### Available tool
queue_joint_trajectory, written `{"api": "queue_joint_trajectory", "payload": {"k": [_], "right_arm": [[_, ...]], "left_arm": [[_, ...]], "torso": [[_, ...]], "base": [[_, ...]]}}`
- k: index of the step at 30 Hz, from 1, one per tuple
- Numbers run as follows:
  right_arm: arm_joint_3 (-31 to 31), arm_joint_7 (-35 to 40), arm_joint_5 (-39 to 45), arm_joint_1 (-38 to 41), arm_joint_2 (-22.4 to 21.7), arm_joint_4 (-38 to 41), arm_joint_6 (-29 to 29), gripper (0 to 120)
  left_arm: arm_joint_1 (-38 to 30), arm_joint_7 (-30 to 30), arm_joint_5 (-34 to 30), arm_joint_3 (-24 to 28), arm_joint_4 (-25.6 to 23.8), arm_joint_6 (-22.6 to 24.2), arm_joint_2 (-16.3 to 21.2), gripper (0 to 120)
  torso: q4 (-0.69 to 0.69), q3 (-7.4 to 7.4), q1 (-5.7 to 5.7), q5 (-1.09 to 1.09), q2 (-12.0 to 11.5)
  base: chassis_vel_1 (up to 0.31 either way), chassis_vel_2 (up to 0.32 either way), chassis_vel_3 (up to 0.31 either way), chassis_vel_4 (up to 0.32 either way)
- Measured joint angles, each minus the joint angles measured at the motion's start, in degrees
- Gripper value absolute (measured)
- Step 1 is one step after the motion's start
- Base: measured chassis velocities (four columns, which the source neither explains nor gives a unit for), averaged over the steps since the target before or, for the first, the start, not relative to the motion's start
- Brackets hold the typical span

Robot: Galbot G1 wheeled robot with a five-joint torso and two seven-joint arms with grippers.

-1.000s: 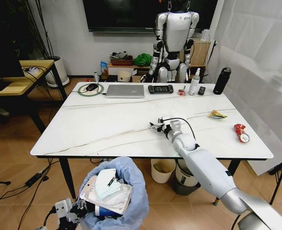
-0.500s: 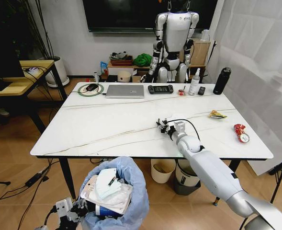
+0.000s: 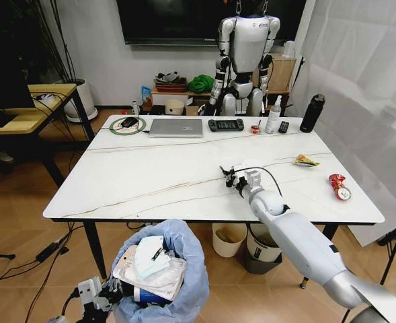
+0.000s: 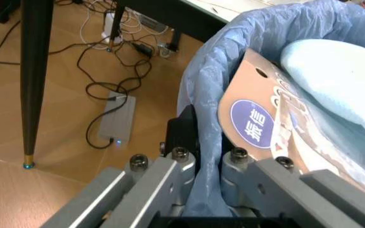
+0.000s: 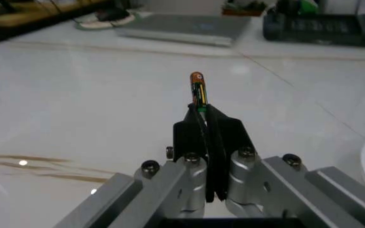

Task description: Pick up the trash bin and place the trash from the table into it.

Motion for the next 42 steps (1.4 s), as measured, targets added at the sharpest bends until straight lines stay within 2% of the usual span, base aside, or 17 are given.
{"api": "queue_joint_trajectory", "payload": {"k": [3, 5, 7, 10, 12, 15, 19, 26, 28, 32, 36, 38, 39, 40, 42], "right_arm": [[-1.19, -2.98, 6.78, -3.07, -4.56, 12.68, 0.05, 0], [-1.53, -3.38, 7.24, -3.51, -5.1, 14.15, 0.04, 0], [-3.31, -5.11, 8.08, -5.02, -6.76, 18.88, 0.31, 0], [-9.14, -8.97, 9.35, -7.91, -9.98, 27.61, 2.57, 0], [-10.38, -9.45, 9.52, -8.11, -10.36, 28.86, 3.06, 0], [-16.52, -10.97, 9.51, -8.21, -11.73, 33.17, 4.98, 0], [-20.41, -11.44, 8.13, -8.4, -12.44, 34.48, 5.75, 0], [-22.2, -11.5, 5.23, -8.83, -12.93, 33.91, 6.83, 0], [-21.66, -11.48, 4.8, -9.15, -13.15, 33.59, 7.11, 12], [-20.7, -11.47, 3.88, -10.08, -13.51, 33.26, 7.5, 22], [-18.24, -11.47, 2.12, -13.09, -14.1, 33.19, 8.23, 42], [-17.58, -11.47, 1.95, -13.55, -14.07, 33.2, 8.28, 42], [-16.26, -11.47, 1.71, -14.39, -13.86, 33.21, 8.35, 50], [-15.33, -11.45, 1.64, -14.81, -13.65, 33.2, 8.36, 52], [-12.98, -11.26, 1.68, -15.55, -13.06, 33.19, 8.38, 62]], "left_arm": [[-0.18, 0.0, -0.19, 0.07, 0.0, 0.01, 0.02, 0], [-0.2, 0.0, -0.2, 0.08, 0.0, 0.01, -0.01, 0], [-0.22, -0.01, -0.18, 0.18, 0.03, 0.01, -0.16, 0], [0.08, 0.04, 0.05, 0.65, 0.04, -0.09, -0.55, 0], [0.09, 0.04, 0.1, 0.66, -0.03, -0.1, -0.58, 0], [-0.02, 0.02, 0.13, 0.57, -0.48, -0.09, -0.65, 0], [-0.07, -0.08, 0.12, 0.27, -0.6, -0.04, -0.75, 0], [0.08, -0.08, 0.12, 0.19, -0.66, -0.04, -0.97, 0], [0.1, -0.08, 0.13, 0.09, -0.67, -0.04, -0.98, 0], [0.05, -0.11, 0.13, -0.13, -0.67, -0.01, -0.87, 0], [-0.09, -0.31, 0.06, -0.69, -0.67, 0.24, -0.49, 0], [-0.09, -0.37, 0.06, -0.71, -0.67, 0.29, -0.45, 0], [-0.09, -0.51, 0.08, -0.79, -0.67, 0.42, -0.35, 0], [-0.09, -0.64, 0.13, -0.86, -0.66, 0.53, -0.3, 0], [0.0, -0.94, 0.25, -1.05, -0.53, 0.82, -0.13, 0]], "torso": [[-0.02, -0.02, 0.0, -0.04, 0.01], [-0.01, -0.02, -0.01, -0.03, 0.01], [0.0, -0.02, -0.01, -0.01, 0.0], [0.0, -0.02, -0.01, -0.01, 0.01], [0.0, -0.02, -0.01, -0.03, 0.01], [0.0, -0.02, -0.01, -0.02, 0.01], [0.0, -0.02, -0.01, -0.02, 0.01], [0.01, -0.01, -0.01, -0.02, 0.01], [0.01, -0.01, -0.01, -0.02, 0.0], [0.01, -0.01, -0.01, -0.02, 0.0], [0.0, -0.01, -0.01, -0.02, 0.0], [0.0, -0.01, -0.01, -0.02, 0.0], [0.0, -0.01, -0.01, -0.02, -0.01], [0.0, -0.01, -0.01, -0.02, -0.01], [0.0, -0.01, -0.01, -0.02, -0.01]], "base": [[0.0, 0.0, 0.0, 0.0], [0.0, 0.0, 0.0, 0.0], [0.0, 0.0, 0.0, 0.0], [0.0, 0.0, 0.0, 0.0], [0.0, 0.0, 0.0, 0.0], [0.0, 0.0, 0.0, 0.0], [0.0, 0.0, 0.0, 0.0], [0.0, 0.0, 0.0, 0.0], [0.0, 0.0, 0.0, 0.0], [0.0, 0.0, 0.0, 0.0], [0.0, 0.0, 0.0, 0.0], [0.0, 0.0, 0.0, 0.0], [0.0, 0.0, 0.0, 0.0], [0.0, 0.0, 0.0, 0.0], [0.0, 0.0, 0.0, 0.0]]}}
